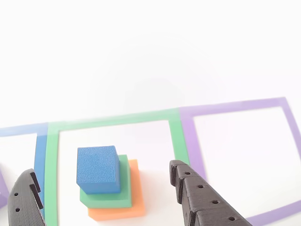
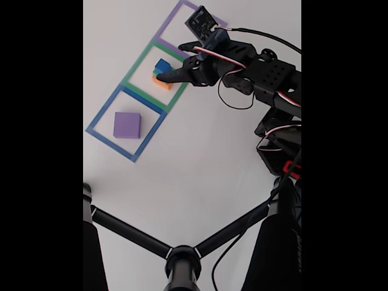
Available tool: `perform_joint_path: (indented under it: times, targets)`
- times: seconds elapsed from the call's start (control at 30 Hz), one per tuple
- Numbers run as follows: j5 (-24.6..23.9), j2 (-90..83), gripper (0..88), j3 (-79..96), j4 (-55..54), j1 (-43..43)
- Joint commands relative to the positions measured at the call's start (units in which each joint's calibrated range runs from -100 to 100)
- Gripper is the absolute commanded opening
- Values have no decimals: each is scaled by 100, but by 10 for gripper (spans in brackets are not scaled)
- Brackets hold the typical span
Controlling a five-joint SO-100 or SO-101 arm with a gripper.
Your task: Tower of hanoi
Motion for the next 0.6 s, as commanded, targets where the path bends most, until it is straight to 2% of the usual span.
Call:
perform_joint_path:
  times: [0.0, 0.37, 0.57]
  targets:
    - [59, 383, 323, 183, -1006, -58]
    - [59, 1384, 312, 419, -2487, -202]
    - [59, 1796, 304, 392, -2884, -240]
